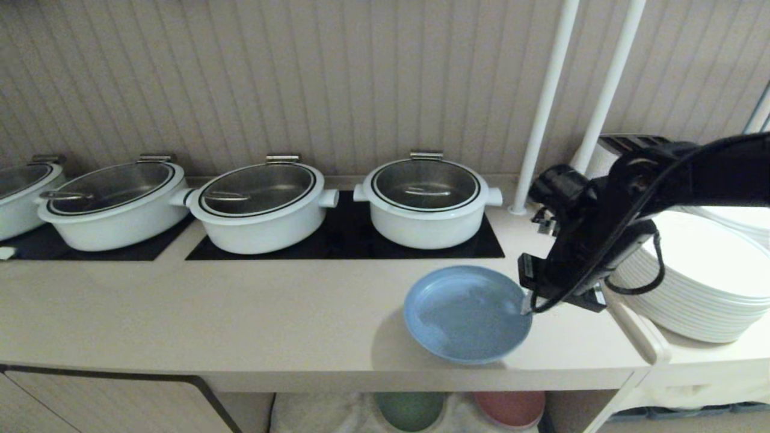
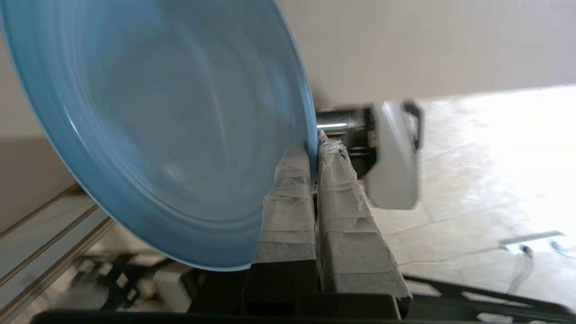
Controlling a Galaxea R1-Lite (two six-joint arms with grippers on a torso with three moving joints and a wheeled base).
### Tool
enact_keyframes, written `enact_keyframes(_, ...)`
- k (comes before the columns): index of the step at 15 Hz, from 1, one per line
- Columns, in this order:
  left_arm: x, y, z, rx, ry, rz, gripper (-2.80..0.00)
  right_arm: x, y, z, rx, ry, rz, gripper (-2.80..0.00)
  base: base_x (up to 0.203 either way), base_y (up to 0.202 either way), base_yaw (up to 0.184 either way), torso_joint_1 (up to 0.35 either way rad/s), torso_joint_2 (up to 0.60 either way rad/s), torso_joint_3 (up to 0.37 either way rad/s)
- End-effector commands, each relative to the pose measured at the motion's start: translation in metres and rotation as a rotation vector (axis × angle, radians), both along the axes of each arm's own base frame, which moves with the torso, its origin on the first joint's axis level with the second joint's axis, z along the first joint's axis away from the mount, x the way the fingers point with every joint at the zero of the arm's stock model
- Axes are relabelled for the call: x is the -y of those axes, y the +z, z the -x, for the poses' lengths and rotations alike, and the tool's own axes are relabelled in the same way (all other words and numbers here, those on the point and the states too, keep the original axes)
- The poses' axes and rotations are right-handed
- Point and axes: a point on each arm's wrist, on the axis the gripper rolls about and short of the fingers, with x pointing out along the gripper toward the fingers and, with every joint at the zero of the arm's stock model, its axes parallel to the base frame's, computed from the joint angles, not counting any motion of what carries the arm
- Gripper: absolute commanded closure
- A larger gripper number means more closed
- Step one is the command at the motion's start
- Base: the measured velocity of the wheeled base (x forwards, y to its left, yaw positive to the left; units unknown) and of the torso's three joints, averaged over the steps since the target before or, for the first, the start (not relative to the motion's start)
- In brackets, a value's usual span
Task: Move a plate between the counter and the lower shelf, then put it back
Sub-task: Pick up the plate, then put the plate in the cupboard
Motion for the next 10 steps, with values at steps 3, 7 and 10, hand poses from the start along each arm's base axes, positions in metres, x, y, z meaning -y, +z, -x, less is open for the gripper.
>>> enact_keyframes(3, 0.000, 0.000, 0.000, 0.000, 0.001, 0.001, 0.00, 0.022, 0.020, 0.039, 0.041, -0.014, -0.044, 0.00, 0.000, 0.000, 0.000, 0.000, 0.00, 0.000)
enact_keyframes(7, 0.000, 0.000, 0.000, 0.002, 0.001, 0.001, 0.00, 0.032, 0.015, 0.065, 0.088, -0.016, -0.061, 0.00, 0.000, 0.000, 0.000, 0.000, 0.00, 0.000)
enact_keyframes(10, 0.000, 0.000, 0.000, 0.002, 0.001, 0.001, 0.00, 0.040, 0.008, 0.080, 0.098, -0.024, -0.063, 0.00, 0.000, 0.000, 0.000, 0.000, 0.00, 0.000)
